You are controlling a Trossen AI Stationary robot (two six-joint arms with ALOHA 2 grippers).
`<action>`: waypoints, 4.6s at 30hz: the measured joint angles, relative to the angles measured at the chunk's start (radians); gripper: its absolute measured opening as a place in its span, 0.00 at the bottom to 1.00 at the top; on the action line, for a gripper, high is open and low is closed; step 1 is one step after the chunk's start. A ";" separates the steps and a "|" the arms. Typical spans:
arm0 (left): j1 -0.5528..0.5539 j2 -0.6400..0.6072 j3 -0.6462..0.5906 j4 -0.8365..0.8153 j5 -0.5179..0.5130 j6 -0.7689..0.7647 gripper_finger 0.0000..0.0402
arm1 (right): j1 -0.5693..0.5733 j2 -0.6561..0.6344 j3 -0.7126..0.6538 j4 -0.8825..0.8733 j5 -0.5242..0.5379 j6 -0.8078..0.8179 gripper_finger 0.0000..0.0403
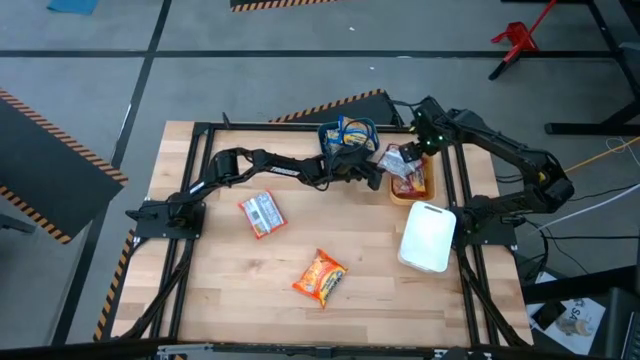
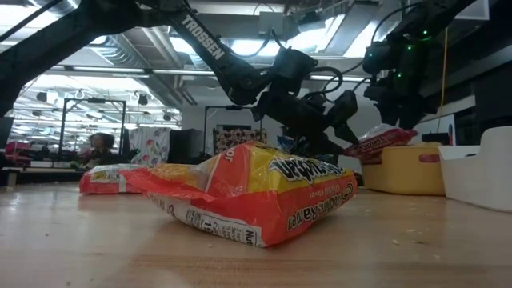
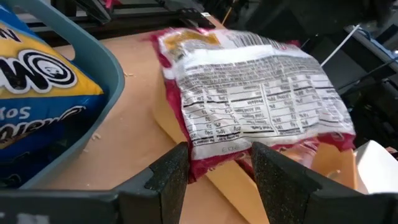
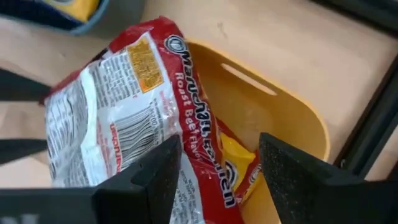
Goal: Sort Maruchan noodles
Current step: Put the red noodle pack into the yellow bin
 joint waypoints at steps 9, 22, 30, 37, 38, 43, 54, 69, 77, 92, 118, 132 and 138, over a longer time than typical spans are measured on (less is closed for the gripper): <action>0.001 0.000 0.000 0.004 -0.009 0.000 0.42 | 0.000 -0.001 0.000 -0.098 -0.015 0.000 0.36; 0.001 0.000 0.000 0.008 -0.012 -0.002 0.42 | 0.002 -0.028 -0.002 -0.147 -0.076 -0.016 0.01; 0.003 0.000 0.000 0.042 -0.064 -0.014 0.42 | 0.002 -0.156 -0.002 -0.319 -0.094 -0.012 0.00; -0.002 0.000 0.000 0.110 -0.094 -0.034 0.42 | 0.100 -0.266 -0.002 -0.330 -0.093 0.052 0.01; -0.002 0.000 0.000 0.108 -0.092 -0.034 0.42 | 0.120 -0.279 -0.002 -0.292 -0.094 0.058 0.02; -0.002 0.000 0.000 0.087 0.010 -0.027 0.42 | 0.250 -0.305 -0.002 -0.090 -0.079 0.163 0.13; -0.021 -0.151 -0.002 -0.509 -0.026 0.275 0.40 | 0.568 -0.170 -0.002 0.025 0.199 0.024 0.59; -0.040 -0.241 -0.001 -0.901 -0.048 0.465 0.40 | 0.852 0.202 -0.002 0.150 0.455 -0.445 0.68; -0.071 -0.242 -0.002 -0.945 -0.091 0.481 0.40 | 0.891 0.317 0.000 0.168 0.586 -0.528 0.68; -0.090 -0.242 -0.002 -1.022 -0.116 0.498 0.40 | 0.799 0.439 0.000 0.294 0.620 -0.601 0.68; -0.091 -0.244 0.001 -1.283 -0.144 0.497 0.40 | 0.829 0.358 0.000 0.239 0.548 -0.553 0.00; -0.115 -0.244 0.001 -1.304 -0.171 0.491 0.40 | 0.858 0.078 0.135 -0.012 0.624 -0.445 0.00; -0.131 -0.244 0.001 -1.298 -0.210 0.491 0.40 | 0.858 0.001 0.219 -0.170 0.769 -0.378 0.00</action>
